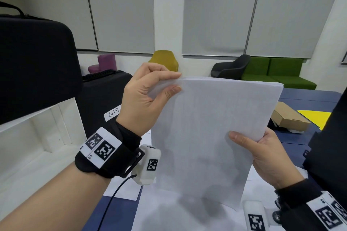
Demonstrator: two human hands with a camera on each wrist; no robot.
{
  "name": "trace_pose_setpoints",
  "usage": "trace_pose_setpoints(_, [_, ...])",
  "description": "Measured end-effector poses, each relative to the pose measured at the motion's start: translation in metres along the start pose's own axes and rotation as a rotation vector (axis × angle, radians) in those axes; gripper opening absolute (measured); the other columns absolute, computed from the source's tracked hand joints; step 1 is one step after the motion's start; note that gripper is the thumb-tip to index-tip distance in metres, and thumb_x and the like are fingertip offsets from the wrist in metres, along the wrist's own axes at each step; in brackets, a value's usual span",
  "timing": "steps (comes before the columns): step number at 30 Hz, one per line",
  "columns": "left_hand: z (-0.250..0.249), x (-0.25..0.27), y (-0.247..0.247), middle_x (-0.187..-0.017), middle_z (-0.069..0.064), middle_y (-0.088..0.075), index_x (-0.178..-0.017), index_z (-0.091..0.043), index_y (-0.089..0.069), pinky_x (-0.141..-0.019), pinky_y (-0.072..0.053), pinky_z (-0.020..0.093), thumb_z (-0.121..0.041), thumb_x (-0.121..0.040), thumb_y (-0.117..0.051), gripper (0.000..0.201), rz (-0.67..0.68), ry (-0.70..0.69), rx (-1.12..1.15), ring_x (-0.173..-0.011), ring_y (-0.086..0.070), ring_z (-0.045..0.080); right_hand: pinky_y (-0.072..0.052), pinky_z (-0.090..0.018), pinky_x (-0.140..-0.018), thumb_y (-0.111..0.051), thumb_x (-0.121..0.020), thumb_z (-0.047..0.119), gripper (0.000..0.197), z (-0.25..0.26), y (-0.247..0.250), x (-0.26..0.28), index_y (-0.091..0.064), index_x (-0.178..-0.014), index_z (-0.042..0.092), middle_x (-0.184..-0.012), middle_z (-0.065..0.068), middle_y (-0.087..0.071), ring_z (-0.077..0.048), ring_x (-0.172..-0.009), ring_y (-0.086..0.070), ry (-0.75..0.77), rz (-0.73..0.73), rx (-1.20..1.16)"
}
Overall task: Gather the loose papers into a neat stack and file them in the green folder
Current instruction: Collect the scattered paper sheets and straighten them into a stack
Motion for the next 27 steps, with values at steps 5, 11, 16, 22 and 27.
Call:
trace_pose_setpoints(5, [0.004, -0.001, 0.0, -0.099, -0.009, -0.059, -0.098, -0.026, -0.068, -0.093, -0.044, 0.017, -0.014, -0.081, -0.076, 0.023, -0.018, 0.067, 0.05, -0.096, -0.057, 0.003, -0.058, -0.034, -0.078, -0.078, -0.06, 0.016, 0.036, -0.001, 0.002, 0.0, -0.075, -0.096, 0.014, -0.105, -0.013, -0.074, -0.029, -0.095, -0.071, -0.006, -0.001, 0.014])
trace_pose_setpoints(11, [0.004, -0.004, 0.002, -0.096, -0.006, -0.064, -0.088, -0.024, -0.067, -0.093, -0.046, 0.022, -0.018, -0.078, -0.078, 0.015, -0.061, 0.116, 0.093, -0.095, -0.061, 0.006, -0.058, -0.027, -0.076, -0.075, -0.067, 0.01, 0.032, -0.001, 0.0, 0.005, -0.074, -0.098, 0.012, -0.101, -0.008, -0.076, -0.024, -0.094, -0.072, -0.016, 0.035, 0.15])
trace_pose_setpoints(16, [0.025, 0.009, -0.007, -0.098, -0.007, -0.068, -0.105, -0.017, -0.058, -0.079, -0.055, 0.028, -0.027, -0.073, -0.078, 0.038, -0.027, 0.435, 0.461, -0.091, -0.067, 0.008, -0.057, -0.022, -0.07, -0.07, -0.077, 0.01, 0.02, -0.001, -0.001, 0.006, -0.073, -0.097, 0.012, -0.096, -0.005, -0.077, -0.02, -0.089, -0.073, 0.016, -0.022, 0.18])
trace_pose_setpoints(22, [0.054, 0.057, -0.04, -0.099, -0.004, -0.076, -0.109, -0.016, -0.068, -0.074, -0.055, 0.021, -0.032, -0.083, -0.07, 0.03, 0.299, 0.799, 0.565, -0.09, -0.071, 0.015, -0.057, -0.022, -0.069, -0.069, -0.08, 0.01, 0.017, 0.004, -0.005, -0.001, -0.079, -0.084, 0.024, -0.093, 0.0, -0.077, -0.016, -0.086, -0.074, 0.067, -0.087, 0.144])
trace_pose_setpoints(27, [0.057, 0.051, -0.037, -0.111, 0.001, -0.073, -0.101, -0.028, -0.074, -0.096, -0.051, 0.04, -0.047, -0.073, -0.072, 0.034, 0.209, 0.704, 0.505, -0.108, -0.068, 0.02, -0.059, -0.028, -0.077, -0.07, -0.081, 0.007, 0.02, 0.023, -0.015, -0.017, -0.072, -0.098, 0.016, -0.098, -0.001, -0.076, -0.018, -0.092, -0.073, 0.08, -0.043, 0.169])
Point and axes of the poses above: each hand's wrist, its own x-axis away from the middle knuckle, its own y-axis out of the back of the hand, z = x × y, the point moved 6 cm from there along -x, towards the middle knuckle
